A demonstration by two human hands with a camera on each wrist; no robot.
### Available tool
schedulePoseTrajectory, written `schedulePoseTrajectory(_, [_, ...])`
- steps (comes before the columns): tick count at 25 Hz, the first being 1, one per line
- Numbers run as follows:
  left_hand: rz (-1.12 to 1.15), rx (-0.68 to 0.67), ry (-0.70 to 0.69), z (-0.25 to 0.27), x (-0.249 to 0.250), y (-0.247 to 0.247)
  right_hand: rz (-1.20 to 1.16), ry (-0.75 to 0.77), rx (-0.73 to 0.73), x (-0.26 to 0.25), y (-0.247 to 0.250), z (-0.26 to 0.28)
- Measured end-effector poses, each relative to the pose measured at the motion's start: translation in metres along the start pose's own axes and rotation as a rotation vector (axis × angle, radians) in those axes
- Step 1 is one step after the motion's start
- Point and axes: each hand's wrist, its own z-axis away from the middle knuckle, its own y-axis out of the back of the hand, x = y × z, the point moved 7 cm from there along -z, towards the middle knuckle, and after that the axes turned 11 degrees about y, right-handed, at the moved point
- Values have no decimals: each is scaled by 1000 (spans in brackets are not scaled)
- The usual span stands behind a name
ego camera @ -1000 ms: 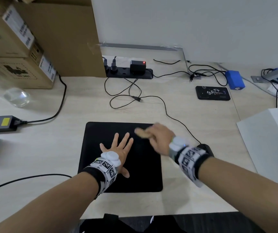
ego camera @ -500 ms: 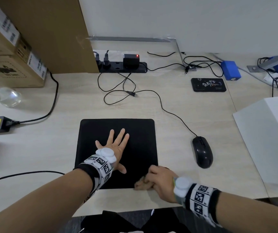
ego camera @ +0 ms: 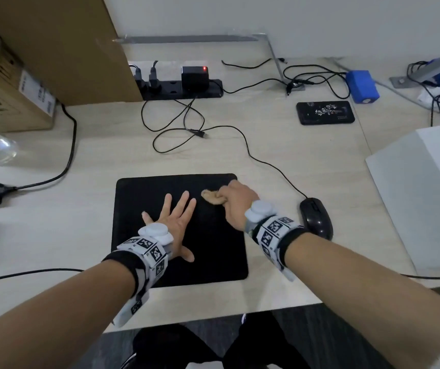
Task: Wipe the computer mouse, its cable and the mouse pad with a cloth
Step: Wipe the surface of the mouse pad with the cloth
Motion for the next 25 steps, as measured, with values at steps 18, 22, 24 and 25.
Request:
schedulePoseTrajectory(18, [43, -11, -7, 1, -1, -1, 20, 34, -38, -6, -13, -5])
schedulePoseTrajectory(22, [24, -22, -15, -3, 0, 0, -62, 323, -231, -43, -59, 94])
schedulePoseTrajectory(24, [24, -47, -20, -3, -1, 0, -35, 346, -256, -47, -47, 95])
schedulePoseTrajectory(25, [29, -51, -30, -2, 0, 1, -32, 328, -178, -45, -32, 84])
